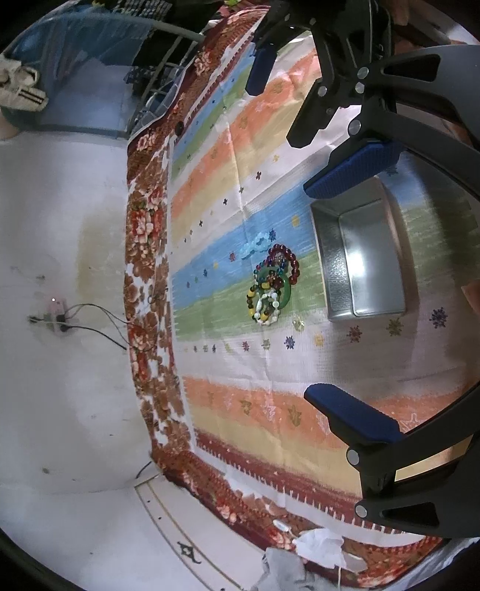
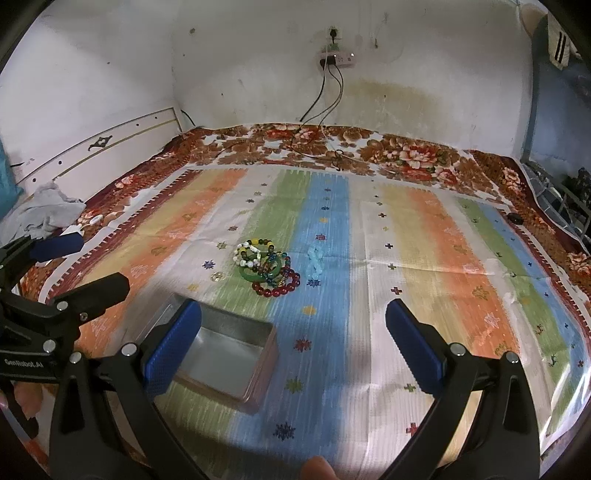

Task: Organize jewelry
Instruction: 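Move both tools toward the silver tin box and bracelet pile, then advance both tools past the tin box to the bracelet pile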

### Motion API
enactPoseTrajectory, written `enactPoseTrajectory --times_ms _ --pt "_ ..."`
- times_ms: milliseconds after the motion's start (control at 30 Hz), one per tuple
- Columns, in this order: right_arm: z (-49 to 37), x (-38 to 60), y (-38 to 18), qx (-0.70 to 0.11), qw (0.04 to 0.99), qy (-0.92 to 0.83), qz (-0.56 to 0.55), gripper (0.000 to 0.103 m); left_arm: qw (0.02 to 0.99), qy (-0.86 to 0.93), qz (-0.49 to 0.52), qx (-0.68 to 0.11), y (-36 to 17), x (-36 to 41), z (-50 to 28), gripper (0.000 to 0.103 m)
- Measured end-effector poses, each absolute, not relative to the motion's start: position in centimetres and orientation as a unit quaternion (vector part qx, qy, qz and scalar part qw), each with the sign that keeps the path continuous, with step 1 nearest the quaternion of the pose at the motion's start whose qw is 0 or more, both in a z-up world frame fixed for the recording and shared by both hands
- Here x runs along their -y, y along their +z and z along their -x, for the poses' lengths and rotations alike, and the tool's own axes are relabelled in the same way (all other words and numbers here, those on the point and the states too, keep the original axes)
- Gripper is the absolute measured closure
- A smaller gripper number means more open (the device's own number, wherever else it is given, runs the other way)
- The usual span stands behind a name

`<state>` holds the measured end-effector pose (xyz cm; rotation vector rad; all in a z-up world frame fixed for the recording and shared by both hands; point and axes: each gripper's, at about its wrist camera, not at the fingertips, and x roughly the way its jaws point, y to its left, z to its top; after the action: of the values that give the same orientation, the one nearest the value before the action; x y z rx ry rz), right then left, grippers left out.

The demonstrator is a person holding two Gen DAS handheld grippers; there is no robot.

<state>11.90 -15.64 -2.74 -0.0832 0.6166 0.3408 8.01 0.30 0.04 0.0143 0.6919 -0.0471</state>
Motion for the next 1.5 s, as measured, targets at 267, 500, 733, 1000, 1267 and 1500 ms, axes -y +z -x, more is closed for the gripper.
enactPoseTrajectory --times_ms 267,500,733,1000,1267,1500 --pt "-15.0 15.9 -2.6 -0.314 0.937 0.153 0.034 0.005 0.934 -0.014 0.018 -0.358 -0.2 -1.5 -10.3 0.005" --pt "-16.7 15.8 -2.9 -0.331 0.929 0.165 0.031 0.005 0.927 -0.012 0.045 -0.372 -0.8 -3.4 -12.3 0.005" --pt "-17.7 16.0 -3.4 -0.350 0.921 0.169 0.023 0.005 0.937 -0.026 0.016 -0.349 -0.7 -3.4 -13.1 0.005" --pt "-19.8 15.9 -3.3 -0.338 0.930 0.139 0.039 0.005 0.915 -0.022 0.044 -0.400 -1.7 -5.2 -15.7 0.005" --pt "-21.3 15.6 -3.5 -0.358 0.922 0.143 0.037 0.005 0.908 0.000 0.018 -0.419 -2.8 -5.0 -16.7 0.005" --pt "-22.6 16.5 -3.6 -0.370 0.919 0.137 0.001 0.005 0.912 0.003 0.019 -0.409 -2.5 -5.2 -17.7 0.005"
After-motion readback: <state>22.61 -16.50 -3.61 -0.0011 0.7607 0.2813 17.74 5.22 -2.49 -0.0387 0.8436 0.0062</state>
